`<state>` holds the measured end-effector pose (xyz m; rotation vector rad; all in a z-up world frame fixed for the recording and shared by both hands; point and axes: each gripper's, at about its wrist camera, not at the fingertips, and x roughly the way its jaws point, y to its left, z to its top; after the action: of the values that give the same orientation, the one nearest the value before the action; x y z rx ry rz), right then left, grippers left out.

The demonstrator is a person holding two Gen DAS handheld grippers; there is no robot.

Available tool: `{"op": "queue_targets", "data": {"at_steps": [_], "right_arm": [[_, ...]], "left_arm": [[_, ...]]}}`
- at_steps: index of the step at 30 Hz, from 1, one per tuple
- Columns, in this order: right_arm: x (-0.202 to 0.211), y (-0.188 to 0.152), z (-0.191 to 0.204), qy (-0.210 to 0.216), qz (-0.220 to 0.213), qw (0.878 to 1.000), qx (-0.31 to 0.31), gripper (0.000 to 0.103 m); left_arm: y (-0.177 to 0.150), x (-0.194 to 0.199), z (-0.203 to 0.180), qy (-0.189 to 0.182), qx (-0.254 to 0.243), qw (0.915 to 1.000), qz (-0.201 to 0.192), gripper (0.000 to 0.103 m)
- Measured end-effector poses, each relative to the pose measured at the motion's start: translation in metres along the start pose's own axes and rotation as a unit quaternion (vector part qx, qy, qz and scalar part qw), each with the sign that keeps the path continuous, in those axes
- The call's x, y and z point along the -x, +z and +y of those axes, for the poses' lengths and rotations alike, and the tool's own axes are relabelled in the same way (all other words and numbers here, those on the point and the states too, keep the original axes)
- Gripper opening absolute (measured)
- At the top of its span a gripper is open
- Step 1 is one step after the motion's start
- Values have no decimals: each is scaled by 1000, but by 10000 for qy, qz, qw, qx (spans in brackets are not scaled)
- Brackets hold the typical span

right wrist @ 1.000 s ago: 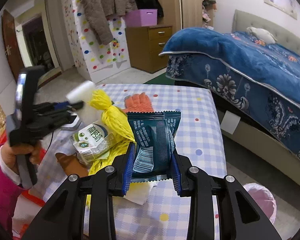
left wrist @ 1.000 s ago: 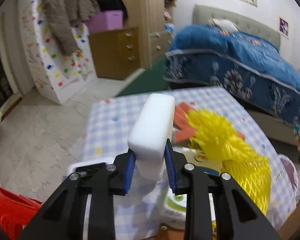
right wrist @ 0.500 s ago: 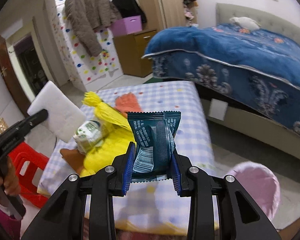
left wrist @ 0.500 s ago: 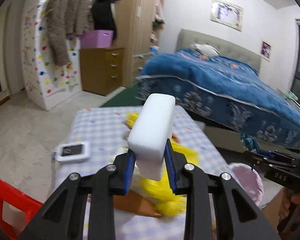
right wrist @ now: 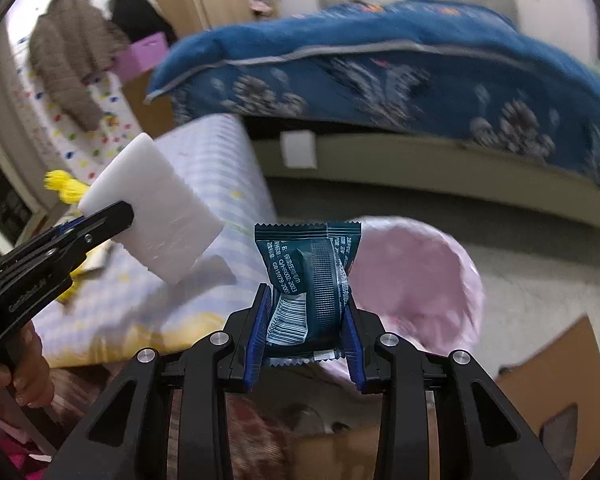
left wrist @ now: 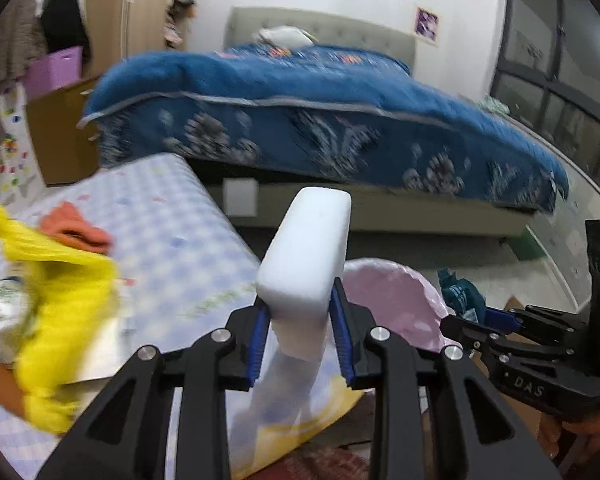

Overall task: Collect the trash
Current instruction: 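Carry the wrapper and foam block over the pink bin and release both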

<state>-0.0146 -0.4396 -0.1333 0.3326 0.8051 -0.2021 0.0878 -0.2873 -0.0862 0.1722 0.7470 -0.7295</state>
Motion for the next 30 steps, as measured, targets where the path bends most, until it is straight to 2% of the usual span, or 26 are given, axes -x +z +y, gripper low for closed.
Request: {"op": "queue_targets", "data": {"at_steps": [7,13,16,17,18,20,25,30], "right_arm": [[-19,-2,-53,-214,95,9989,-412,36],[-41,6,-81,-303,186,9976,-599,36],[-53,10,-93,-326,248,9969,-670,40],[-57,11,-96,-328,268,9967,-693,46],[-61,12,-100,-327,281,9965,-722,55],[-65,13,-106,-405,265,9957,-786,61],[-58,17,-107,-441,217,9948,-897,61],[-41,17,-90,-373,179,9959,-810,61]], "left_arm": [[2,-48,-39,-207,-341,9989,250,29],[16,-81,-58,-358,-435,9977,369,30],[24,-93,-63,-445,-457,9971,403,36],[27,-96,-64,-486,-453,9970,394,46],[29,-96,-64,-489,-439,9971,379,51],[33,-94,-61,-540,-374,9973,320,55],[37,-78,-49,-370,-319,9985,256,56],[28,-40,-26,-76,-281,9994,185,56]]}}
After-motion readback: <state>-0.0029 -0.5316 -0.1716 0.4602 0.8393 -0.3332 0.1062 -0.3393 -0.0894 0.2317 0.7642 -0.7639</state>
